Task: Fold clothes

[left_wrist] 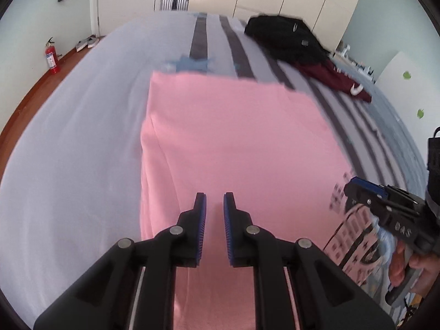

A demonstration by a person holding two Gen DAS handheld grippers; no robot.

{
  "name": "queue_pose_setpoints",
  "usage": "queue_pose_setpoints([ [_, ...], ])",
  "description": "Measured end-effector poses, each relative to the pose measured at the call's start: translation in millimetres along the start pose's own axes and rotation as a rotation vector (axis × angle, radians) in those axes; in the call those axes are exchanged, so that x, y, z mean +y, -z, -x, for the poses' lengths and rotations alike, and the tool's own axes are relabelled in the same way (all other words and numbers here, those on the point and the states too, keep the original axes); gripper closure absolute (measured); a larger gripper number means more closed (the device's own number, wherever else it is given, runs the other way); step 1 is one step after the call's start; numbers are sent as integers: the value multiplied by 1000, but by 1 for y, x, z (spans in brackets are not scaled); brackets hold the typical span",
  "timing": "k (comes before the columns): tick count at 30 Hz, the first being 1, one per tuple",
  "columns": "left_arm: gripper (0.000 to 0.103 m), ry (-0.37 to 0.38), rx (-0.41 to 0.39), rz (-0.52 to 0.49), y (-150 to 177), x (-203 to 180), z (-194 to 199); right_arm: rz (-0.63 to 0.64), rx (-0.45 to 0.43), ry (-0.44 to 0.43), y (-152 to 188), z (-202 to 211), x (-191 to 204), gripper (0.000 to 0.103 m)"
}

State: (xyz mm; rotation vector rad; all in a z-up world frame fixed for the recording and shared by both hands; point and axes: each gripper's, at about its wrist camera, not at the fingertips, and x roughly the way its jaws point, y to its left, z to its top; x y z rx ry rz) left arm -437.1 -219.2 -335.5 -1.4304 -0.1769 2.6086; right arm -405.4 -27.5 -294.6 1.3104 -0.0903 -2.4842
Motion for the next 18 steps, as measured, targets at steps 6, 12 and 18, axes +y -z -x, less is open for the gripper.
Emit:
queue_pose_setpoints([
  [6,94,-55,2,33,28,21,11,37,48,39,35,2,-10,83],
  [12,94,-82,13,77,48,34,41,13,83,63,57,28,-31,83],
  [18,94,-53,6,57,63,15,54,-60,76,42,67,58,-33,83],
])
